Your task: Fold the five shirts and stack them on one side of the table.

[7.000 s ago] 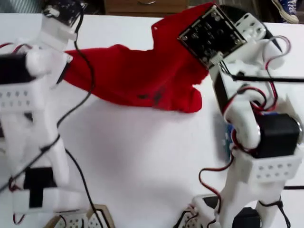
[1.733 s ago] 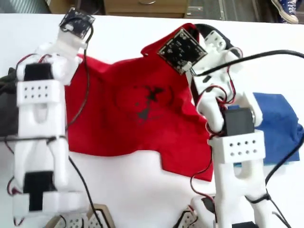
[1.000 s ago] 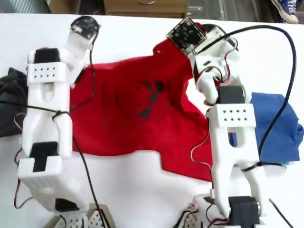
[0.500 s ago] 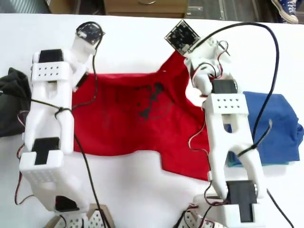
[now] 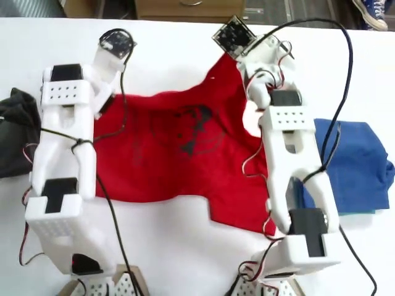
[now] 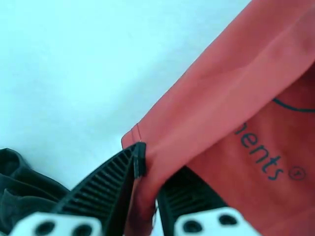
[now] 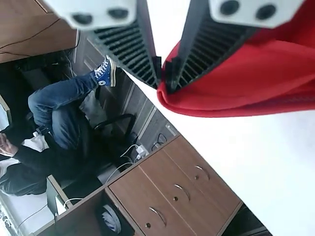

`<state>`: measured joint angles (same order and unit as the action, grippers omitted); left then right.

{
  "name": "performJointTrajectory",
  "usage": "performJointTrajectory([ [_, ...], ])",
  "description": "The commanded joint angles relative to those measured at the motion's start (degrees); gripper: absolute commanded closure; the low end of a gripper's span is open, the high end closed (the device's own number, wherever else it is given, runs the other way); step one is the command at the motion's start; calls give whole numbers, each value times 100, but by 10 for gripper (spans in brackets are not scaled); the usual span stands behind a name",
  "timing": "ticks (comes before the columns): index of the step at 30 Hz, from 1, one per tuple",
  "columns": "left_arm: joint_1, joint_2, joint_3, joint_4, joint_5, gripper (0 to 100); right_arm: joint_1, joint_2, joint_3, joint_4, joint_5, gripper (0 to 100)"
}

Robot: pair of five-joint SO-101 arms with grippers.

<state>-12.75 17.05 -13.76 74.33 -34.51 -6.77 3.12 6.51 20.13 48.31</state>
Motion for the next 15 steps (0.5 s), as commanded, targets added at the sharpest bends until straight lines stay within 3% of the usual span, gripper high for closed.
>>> performJointTrajectory([
  [1, 35, -88, -277, -149, 9, 980, -127, 66, -703, -110, -18, 978],
  [15, -9, -26, -681, -255, 281, 980, -295, 426, -1363, -101, 0, 978],
])
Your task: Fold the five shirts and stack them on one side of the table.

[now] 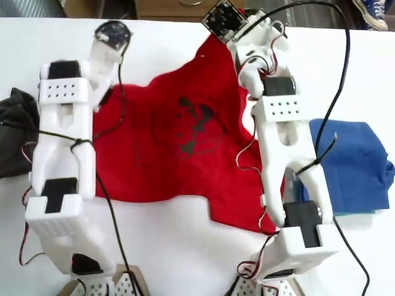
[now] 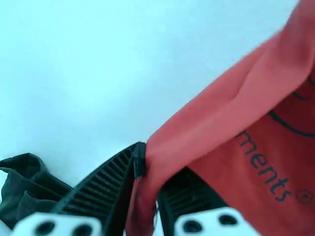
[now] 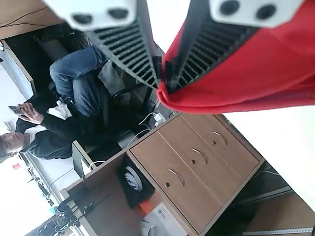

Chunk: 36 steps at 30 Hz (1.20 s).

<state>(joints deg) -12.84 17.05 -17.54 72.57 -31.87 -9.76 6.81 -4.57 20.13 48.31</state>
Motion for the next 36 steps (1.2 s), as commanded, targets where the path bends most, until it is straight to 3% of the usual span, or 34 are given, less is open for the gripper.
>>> performJointTrajectory([
  [1, 62, 0, -295, -70, 9, 980, 4, 163, -255, -101, 9, 978],
  [8, 167, 598, -75, -105, -149, 980, 4, 822, -264, -154, 563, 978],
  [20, 88, 844, -444, -229, -132, 980, 321, 1437, -1530, -101, 563, 978],
  [26, 79, 897, -523, -281, -141, 980, 330, 1771, -1354, -101, 563, 978],
  [36, 79, 1424, -760, -923, 88, 980, 163, 2598, -1934, -163, 563, 978],
])
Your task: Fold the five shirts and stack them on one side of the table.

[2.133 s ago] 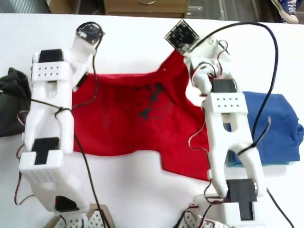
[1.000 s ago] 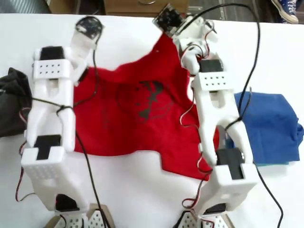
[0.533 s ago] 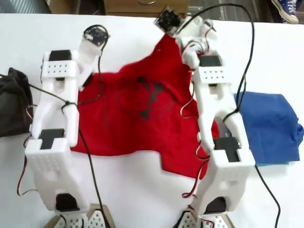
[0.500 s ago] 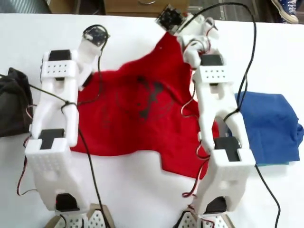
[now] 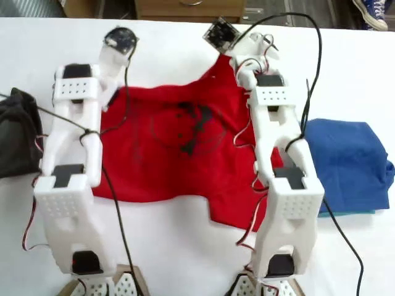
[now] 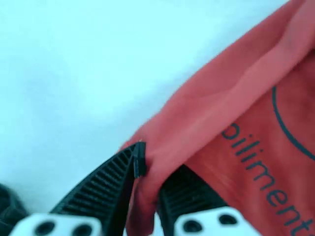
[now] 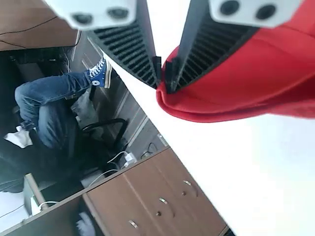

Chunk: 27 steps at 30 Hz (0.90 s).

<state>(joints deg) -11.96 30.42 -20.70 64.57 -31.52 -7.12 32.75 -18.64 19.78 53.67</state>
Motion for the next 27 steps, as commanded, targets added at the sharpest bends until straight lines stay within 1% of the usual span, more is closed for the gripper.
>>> performJointTrajectory([
  [1, -9, 202, -576, -105, 62, 980, -119, 48, -695, -119, 26, 978],
  [5, -26, 554, -1218, 35, 158, 980, -171, 127, -1354, -75, 26, 978],
  [9, -26, 712, -1982, 510, 334, 980, -242, 136, -1521, -48, 26, 978],
  [13, -18, 712, -2484, 897, 334, 980, -295, 171, -1495, 470, 26, 978],
  [17, -9, 791, -2501, 1090, 308, 980, -251, 453, -1503, 541, 114, 978],
  [22, -18, 1231, -2448, 1064, 308, 980, -66, 787, -1503, 541, 879, 978],
  [27, -18, 1354, -2448, 1099, 308, 980, 110, 716, -1512, 585, 879, 978],
])
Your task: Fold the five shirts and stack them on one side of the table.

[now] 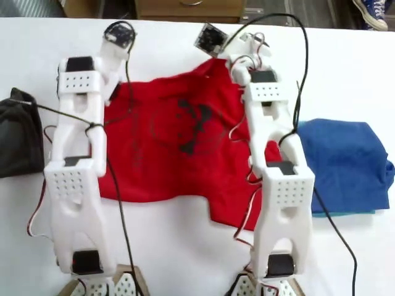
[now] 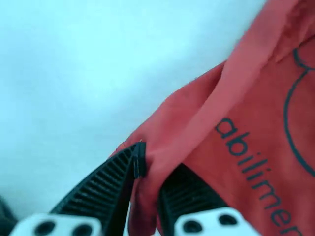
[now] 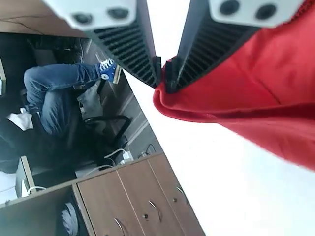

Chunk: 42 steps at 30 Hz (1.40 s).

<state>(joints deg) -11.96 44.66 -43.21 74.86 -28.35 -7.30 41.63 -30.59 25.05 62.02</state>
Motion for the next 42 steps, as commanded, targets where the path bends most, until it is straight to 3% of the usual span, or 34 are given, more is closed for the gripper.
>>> performJointTrajectory([
  [1, -18, -88, -207, 70, -9, 980, 154, -233, -290, 66, 35, 978],
  [5, 0, -185, -505, 501, -9, 980, 163, -558, -299, 752, -158, 978],
  [12, 202, -431, -1437, 2004, 18, 980, 154, -1534, -308, 2255, -1547, 979],
  [18, 149, -554, -2035, 2743, 0, 980, 251, -2202, -273, 3371, -1662, 979],
  [27, -18, -1020, -936, 2743, -211, 980, 462, -2818, -264, 5024, -1626, 979],
  [42, -44, -2708, 1657, 2673, -659, 980, 435, -3512, -255, 6774, -1670, 979],
])
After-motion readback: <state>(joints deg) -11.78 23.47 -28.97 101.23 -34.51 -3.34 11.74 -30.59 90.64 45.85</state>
